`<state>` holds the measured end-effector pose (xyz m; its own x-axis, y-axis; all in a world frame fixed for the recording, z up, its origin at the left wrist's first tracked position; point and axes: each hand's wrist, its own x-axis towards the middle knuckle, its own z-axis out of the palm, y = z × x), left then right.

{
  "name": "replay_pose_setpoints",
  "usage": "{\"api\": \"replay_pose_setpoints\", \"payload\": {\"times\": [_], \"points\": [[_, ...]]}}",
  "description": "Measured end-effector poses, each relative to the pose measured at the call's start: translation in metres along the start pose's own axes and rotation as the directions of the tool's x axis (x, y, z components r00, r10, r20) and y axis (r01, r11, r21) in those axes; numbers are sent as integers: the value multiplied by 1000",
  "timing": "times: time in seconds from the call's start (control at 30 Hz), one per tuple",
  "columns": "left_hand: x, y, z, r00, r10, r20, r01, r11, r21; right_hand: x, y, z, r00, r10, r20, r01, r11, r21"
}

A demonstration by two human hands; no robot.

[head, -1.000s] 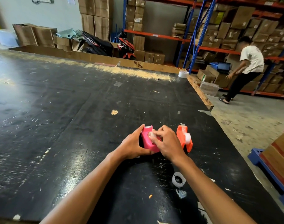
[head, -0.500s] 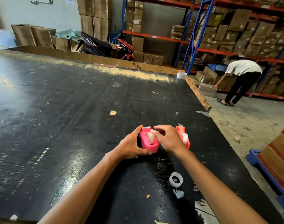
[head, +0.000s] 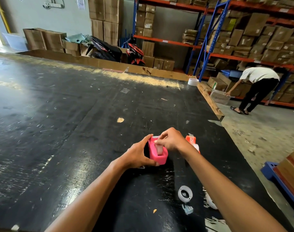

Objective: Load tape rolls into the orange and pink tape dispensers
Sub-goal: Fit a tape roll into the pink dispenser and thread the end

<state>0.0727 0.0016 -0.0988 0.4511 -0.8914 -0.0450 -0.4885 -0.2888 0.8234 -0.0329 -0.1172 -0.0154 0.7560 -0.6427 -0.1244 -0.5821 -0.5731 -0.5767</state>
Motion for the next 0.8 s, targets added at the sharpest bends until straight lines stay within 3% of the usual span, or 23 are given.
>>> {"api": "replay_pose_setpoints", "payload": {"times": [0.4,0.53,0.67,0.8], "points": [[0,-1,1,1000,-5,-11,5,1000,13,-19,13,2,960,-272,-73,267,961,-68],[0,-1,1,1000,11,-5,-11,1000,6,-15,11,-1,965,-261,-13,261,965,23],[-1,-1,0,1000,18,-3,-18,1000,12,-11,11,-4,960,-248,131,247,969,26],[-1,0,0,1000,28,0,-28,1000,5,-7,13,-7,954,-247,171,245,969,30]]}}
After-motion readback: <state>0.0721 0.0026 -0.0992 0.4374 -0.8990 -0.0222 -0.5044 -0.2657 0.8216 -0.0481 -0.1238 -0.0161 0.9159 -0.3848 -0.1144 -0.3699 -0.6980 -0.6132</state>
